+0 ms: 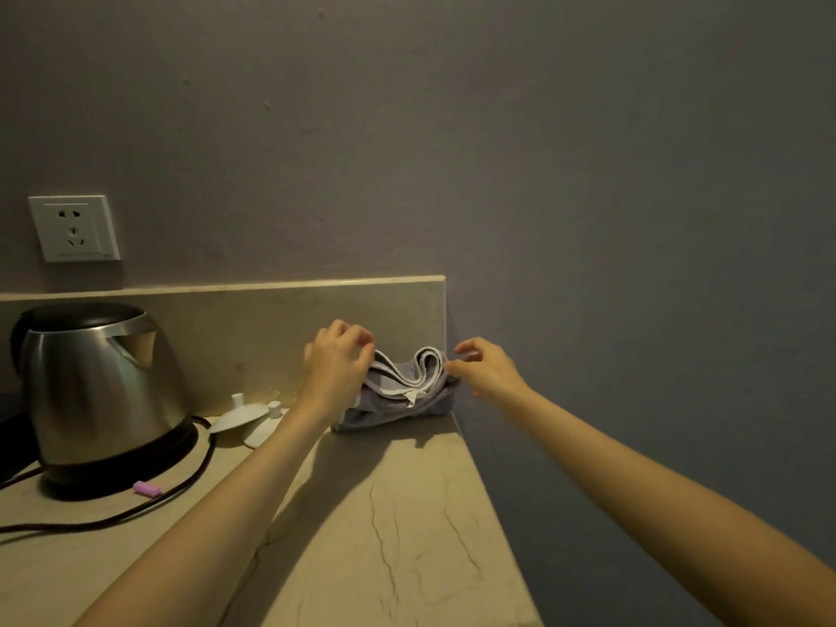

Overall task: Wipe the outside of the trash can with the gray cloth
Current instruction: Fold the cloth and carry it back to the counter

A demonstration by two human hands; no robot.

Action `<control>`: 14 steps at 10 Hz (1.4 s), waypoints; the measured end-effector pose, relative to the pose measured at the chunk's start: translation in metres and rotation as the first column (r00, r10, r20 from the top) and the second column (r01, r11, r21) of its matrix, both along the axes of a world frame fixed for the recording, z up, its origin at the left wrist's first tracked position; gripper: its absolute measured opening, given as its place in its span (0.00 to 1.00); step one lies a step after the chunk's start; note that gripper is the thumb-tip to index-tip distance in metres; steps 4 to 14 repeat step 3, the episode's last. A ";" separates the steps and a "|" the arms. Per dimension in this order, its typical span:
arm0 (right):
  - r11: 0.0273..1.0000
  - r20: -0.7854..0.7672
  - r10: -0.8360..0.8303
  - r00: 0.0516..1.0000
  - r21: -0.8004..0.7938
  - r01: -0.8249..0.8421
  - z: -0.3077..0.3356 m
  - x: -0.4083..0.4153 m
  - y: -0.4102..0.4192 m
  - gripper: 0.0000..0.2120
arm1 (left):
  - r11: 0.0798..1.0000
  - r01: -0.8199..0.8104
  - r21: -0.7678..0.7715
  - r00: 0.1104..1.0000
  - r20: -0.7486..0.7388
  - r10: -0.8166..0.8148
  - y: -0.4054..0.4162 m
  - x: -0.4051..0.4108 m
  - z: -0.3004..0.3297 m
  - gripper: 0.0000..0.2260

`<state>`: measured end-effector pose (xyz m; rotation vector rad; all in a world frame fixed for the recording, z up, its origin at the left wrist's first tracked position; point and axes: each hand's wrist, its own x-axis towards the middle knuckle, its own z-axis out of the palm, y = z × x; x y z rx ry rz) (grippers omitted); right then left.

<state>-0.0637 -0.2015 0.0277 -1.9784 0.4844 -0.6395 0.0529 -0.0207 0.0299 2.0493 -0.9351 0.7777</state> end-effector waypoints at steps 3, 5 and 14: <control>0.997 0.060 0.022 0.998 -0.069 -0.018 -0.013 -0.014 0.001 0.08 | 0.853 -0.037 0.521 0.998 -0.025 0.058 0.005 -0.016 -0.010 0.13; 0.997 0.060 0.022 0.998 -0.069 -0.018 -0.013 -0.014 0.001 0.08 | 0.853 -0.037 0.521 0.998 -0.025 0.058 0.005 -0.016 -0.010 0.13; 0.997 0.060 0.022 0.998 -0.069 -0.018 -0.013 -0.014 0.001 0.08 | 0.853 -0.037 0.521 0.998 -0.025 0.058 0.005 -0.016 -0.010 0.13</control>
